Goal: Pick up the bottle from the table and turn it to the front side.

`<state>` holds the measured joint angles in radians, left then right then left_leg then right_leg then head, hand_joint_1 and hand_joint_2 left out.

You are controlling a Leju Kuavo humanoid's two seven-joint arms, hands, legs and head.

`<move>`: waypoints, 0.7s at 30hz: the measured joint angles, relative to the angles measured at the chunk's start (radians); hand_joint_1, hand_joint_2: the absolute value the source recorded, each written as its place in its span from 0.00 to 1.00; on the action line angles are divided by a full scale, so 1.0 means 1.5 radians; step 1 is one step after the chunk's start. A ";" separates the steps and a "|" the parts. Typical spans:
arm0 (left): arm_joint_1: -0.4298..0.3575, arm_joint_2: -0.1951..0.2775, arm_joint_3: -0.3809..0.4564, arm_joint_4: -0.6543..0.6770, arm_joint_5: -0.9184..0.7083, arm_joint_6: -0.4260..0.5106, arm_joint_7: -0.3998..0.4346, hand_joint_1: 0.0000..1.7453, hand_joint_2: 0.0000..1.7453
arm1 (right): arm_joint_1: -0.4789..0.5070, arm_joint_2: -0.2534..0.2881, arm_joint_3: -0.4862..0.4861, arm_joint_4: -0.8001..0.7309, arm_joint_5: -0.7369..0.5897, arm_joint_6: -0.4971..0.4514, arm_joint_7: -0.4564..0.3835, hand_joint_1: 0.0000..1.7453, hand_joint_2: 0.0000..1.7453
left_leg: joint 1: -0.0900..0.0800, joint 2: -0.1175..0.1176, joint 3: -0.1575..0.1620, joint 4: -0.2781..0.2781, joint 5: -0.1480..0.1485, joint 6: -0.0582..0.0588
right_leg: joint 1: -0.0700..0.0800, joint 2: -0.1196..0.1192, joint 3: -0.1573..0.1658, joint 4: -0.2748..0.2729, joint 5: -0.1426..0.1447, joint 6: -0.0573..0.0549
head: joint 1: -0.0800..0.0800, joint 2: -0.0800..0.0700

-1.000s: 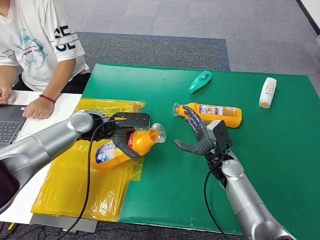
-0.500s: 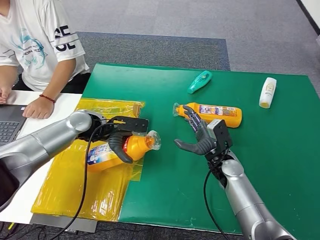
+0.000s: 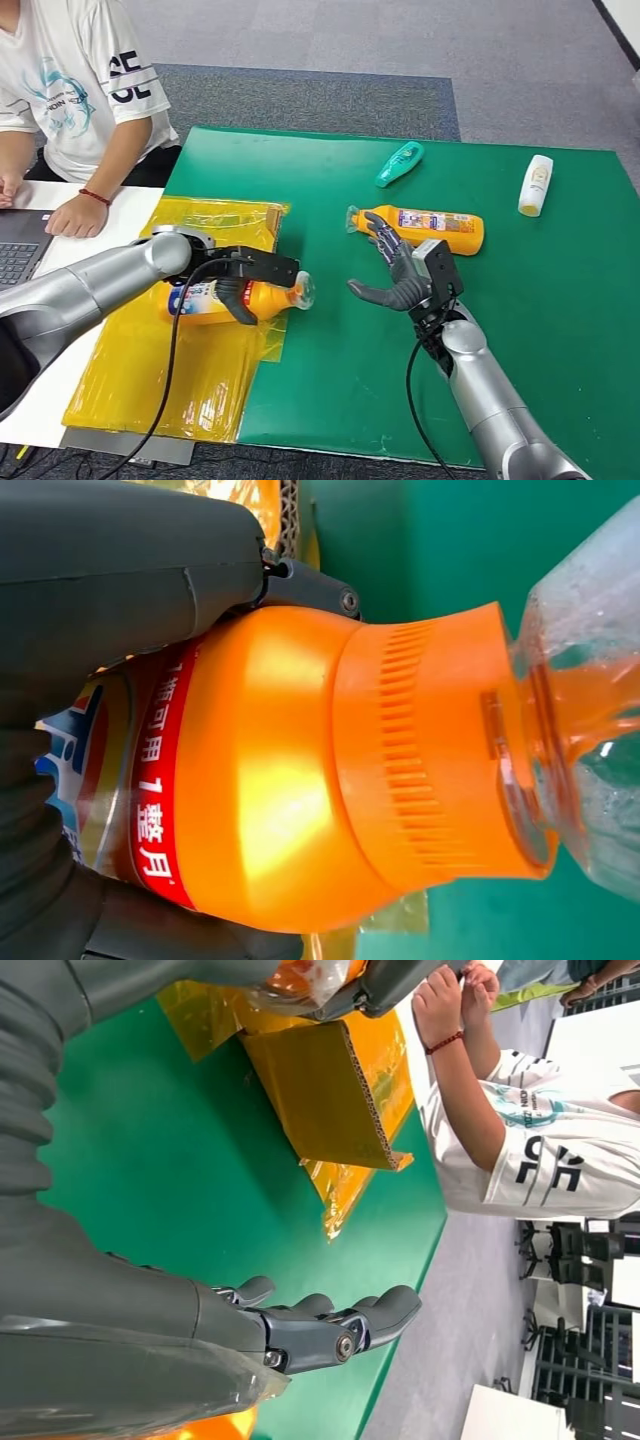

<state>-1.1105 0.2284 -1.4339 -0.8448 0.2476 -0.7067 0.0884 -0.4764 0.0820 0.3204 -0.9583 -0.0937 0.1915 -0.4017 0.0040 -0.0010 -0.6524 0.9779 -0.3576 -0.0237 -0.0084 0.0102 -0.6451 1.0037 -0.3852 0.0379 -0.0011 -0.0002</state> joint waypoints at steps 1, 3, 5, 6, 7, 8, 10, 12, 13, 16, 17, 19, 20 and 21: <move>0.000 -0.003 -0.004 0.003 -0.011 0.005 -0.006 1.00 1.00 | 0.000 0.000 0.000 0.000 0.001 0.000 0.000 0.00 1.00 | 0.000 0.000 0.000 0.000 0.000 0.000 | 0.000 0.000 0.000 0.000 0.000 0.000 | 0.000 0.000; -0.001 -0.009 -0.011 0.008 -0.026 0.011 -0.015 1.00 1.00 | 0.000 0.000 0.000 0.000 0.002 0.000 0.000 0.00 1.00 | 0.000 0.000 0.000 0.000 0.000 0.000 | 0.000 0.000 0.000 0.000 0.000 0.000 | 0.000 0.000; -0.001 -0.014 -0.016 0.013 -0.032 0.012 -0.021 1.00 1.00 | 0.000 0.000 0.000 0.000 0.003 0.000 0.000 0.00 1.00 | 0.000 0.000 0.000 0.000 0.000 0.000 | 0.000 0.000 0.000 0.000 0.000 0.000 | 0.000 0.000; -0.001 -0.016 -0.018 0.015 -0.033 0.011 -0.023 1.00 1.00 | 0.000 0.000 0.000 0.000 0.004 0.001 0.000 0.00 1.00 | 0.000 0.000 0.000 0.000 0.000 0.000 | 0.000 0.000 0.000 0.000 0.000 0.000 | 0.000 0.000; -0.001 -0.017 -0.019 0.016 -0.034 0.011 -0.025 1.00 1.00 | 0.000 0.000 0.000 0.000 0.004 0.001 0.000 0.00 1.00 | 0.000 0.000 0.000 0.000 0.000 0.000 | 0.000 0.000 0.000 0.000 0.000 0.000 | 0.000 0.000; -0.001 -0.019 -0.020 0.017 -0.035 0.012 -0.026 1.00 1.00 | 0.000 0.000 0.000 0.000 0.005 0.001 0.000 0.00 1.00 | 0.000 0.000 0.000 0.000 0.000 0.000 | 0.000 0.000 0.000 0.000 0.000 0.000 | 0.000 0.000; 0.000 -0.021 -0.021 0.019 -0.036 0.013 -0.027 1.00 1.00 | 0.001 0.000 0.000 0.000 0.006 0.001 0.000 0.00 1.00 | 0.000 0.000 0.000 0.000 0.000 0.000 | 0.000 0.000 0.000 0.000 0.000 0.000 | 0.000 0.000; 0.001 -0.024 -0.021 0.021 -0.037 0.017 -0.027 1.00 1.00 | 0.001 0.000 0.000 0.001 0.006 0.001 0.000 0.00 1.00 | 0.000 0.000 0.000 0.000 0.000 0.000 | 0.000 0.000 0.000 0.000 0.000 0.000 | 0.000 0.000; 0.001 -0.025 -0.021 0.022 -0.037 0.020 -0.027 1.00 1.00 | 0.001 0.000 0.000 0.001 0.007 0.001 0.000 0.00 1.00 | 0.000 0.000 0.000 0.000 0.000 0.000 | 0.000 0.000 0.000 0.000 0.000 0.000 | 0.000 0.000; 0.003 -0.028 -0.021 0.025 -0.040 0.026 -0.028 1.00 1.00 | 0.001 0.000 0.000 0.002 0.009 0.000 0.000 0.00 1.00 | 0.000 0.000 0.000 0.000 0.000 0.000 | 0.000 0.000 0.000 0.000 0.000 0.000 | 0.000 0.000; 0.004 -0.030 -0.021 0.026 -0.041 0.027 -0.029 0.83 1.00 | 0.001 0.000 0.000 0.003 0.010 0.000 0.000 0.00 1.00 | 0.000 0.000 0.000 0.000 0.000 0.000 | 0.000 0.000 0.000 0.000 0.000 0.000 | 0.000 0.000; 0.005 -0.032 -0.021 0.027 -0.045 0.028 -0.029 0.34 1.00 | 0.001 0.000 0.000 0.003 0.012 -0.001 0.000 0.00 1.00 | 0.000 0.000 0.000 0.000 0.000 0.000 | 0.000 0.000 0.000 0.000 0.000 0.000 | 0.000 0.000; 0.005 -0.032 -0.021 0.027 -0.046 0.029 -0.029 0.09 1.00 | 0.001 0.000 0.000 0.004 0.013 -0.001 0.000 0.00 1.00 | 0.000 0.000 0.000 0.000 0.000 0.000 | 0.000 0.000 0.000 0.000 0.000 0.000 | 0.000 0.000; 0.005 -0.033 -0.021 0.028 -0.048 0.029 -0.029 0.00 1.00 | 0.001 0.000 0.000 0.004 0.013 -0.001 0.000 0.00 1.00 | 0.000 0.000 0.000 0.000 0.000 0.000 | 0.000 0.000 0.000 0.000 0.000 0.000 | 0.000 0.000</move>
<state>-1.1031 0.1788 -1.4650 -0.8032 0.1757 -0.6626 0.0450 -0.4748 0.0820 0.3204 -0.9522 -0.0737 0.1906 -0.4021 0.0040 -0.0010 -0.6524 0.9779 -0.3576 -0.0236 -0.0085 0.0101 -0.6448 1.0037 -0.3851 0.0380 -0.0011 -0.0002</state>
